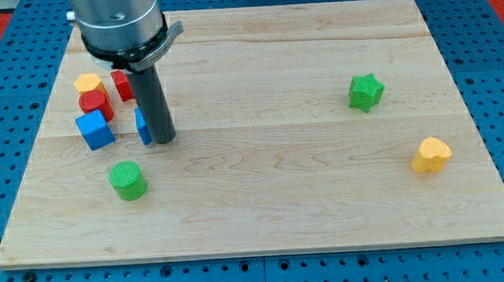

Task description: Push green circle closer to the blue triangle

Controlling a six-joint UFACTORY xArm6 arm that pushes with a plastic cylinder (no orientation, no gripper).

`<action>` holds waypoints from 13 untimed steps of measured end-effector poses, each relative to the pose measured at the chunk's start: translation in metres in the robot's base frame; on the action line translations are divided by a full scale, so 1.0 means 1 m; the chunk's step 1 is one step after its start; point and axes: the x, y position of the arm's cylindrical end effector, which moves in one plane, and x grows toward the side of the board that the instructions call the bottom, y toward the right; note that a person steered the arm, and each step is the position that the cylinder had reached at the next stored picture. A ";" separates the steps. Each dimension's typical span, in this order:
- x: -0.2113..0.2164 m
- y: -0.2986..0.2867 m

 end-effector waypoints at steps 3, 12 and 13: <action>0.018 0.082; 0.045 -0.066; 0.044 -0.066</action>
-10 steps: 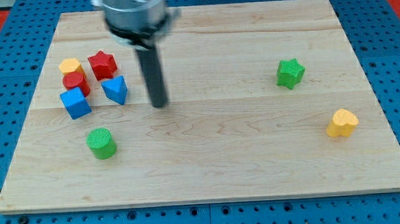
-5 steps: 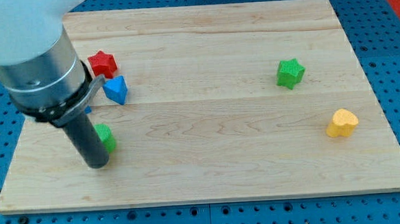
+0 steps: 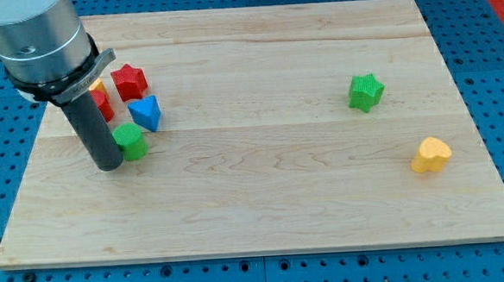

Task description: Push green circle closer to the blue triangle

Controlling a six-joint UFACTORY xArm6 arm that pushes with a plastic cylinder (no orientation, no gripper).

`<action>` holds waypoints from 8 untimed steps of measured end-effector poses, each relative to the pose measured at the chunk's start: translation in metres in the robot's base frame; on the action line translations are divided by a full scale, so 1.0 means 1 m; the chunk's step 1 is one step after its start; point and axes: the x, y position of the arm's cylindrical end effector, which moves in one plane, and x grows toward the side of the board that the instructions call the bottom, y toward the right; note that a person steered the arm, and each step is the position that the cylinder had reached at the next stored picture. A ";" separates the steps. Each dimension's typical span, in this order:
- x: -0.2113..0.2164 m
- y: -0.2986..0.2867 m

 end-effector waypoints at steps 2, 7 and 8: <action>0.013 0.005; -0.024 0.011; -0.009 0.036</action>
